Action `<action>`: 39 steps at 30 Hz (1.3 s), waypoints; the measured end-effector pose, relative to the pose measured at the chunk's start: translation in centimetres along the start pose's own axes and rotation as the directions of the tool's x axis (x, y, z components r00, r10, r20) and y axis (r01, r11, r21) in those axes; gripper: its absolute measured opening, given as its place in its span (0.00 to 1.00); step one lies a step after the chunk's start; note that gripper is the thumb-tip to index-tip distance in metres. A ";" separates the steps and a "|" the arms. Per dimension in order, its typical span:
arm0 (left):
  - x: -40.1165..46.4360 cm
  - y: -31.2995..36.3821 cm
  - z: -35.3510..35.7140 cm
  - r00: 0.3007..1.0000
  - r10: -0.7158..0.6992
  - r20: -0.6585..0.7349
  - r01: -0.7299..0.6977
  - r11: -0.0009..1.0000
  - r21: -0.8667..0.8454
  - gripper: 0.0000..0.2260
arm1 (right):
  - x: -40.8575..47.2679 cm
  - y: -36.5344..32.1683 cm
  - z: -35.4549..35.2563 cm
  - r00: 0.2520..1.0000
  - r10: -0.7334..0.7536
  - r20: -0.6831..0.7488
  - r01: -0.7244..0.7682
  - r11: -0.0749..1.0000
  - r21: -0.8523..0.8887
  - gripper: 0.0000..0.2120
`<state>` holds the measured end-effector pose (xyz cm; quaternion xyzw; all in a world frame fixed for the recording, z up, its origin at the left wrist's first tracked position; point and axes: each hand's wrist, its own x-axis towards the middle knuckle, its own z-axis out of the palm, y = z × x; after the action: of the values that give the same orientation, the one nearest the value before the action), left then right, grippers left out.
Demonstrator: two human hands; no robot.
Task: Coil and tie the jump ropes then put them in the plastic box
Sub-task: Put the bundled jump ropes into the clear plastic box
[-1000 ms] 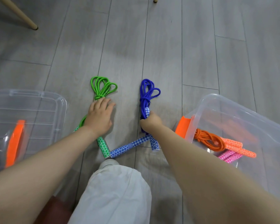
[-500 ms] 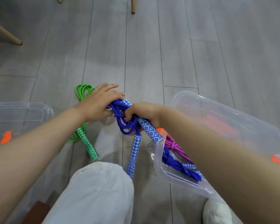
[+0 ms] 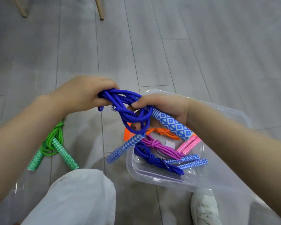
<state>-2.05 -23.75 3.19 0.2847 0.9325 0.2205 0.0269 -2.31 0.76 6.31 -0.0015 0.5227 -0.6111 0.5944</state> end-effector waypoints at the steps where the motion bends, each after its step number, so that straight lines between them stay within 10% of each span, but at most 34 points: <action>1: 0.6 0.5 0.1 1.000 0.006 0.009 -0.006 1.000 0.009 0.19 | -0.3 0.5 -0.8 0.999 -0.032 0.020 0.032 0.999 0.031 0.08; 7: 2.8 2.2 1.7 1.000 0.006 0.001 -0.006 0.996 0.086 0.19 | -1.6 3.9 -5.0 0.996 -0.085 0.025 0.078 0.975 0.210 0.23; 19: 7.1 9.9 6.2 0.978 -0.110 0.179 0.073 0.976 0.205 0.11 | -7.7 9.5 -11.9 0.956 0.188 -0.224 -0.260 0.895 -0.361 0.06; 30: 12.6 12.3 8.8 0.955 -0.162 0.250 0.077 0.945 0.317 0.11 | -8.8 12.5 -13.6 0.820 -0.179 -0.543 0.146 0.984 -0.103 0.13; 39: 15.9 15.3 15.2 0.925 -0.092 0.368 -0.050 0.932 0.360 0.08 | -8.3 16.7 -18.8 0.523 -0.132 -0.842 -0.442 0.803 -0.400 0.05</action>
<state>-4.72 2.26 -2.80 0.3115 0.9373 -0.0149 0.1556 0.53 22.99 -7.79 0.1632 0.8963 -0.2888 0.2941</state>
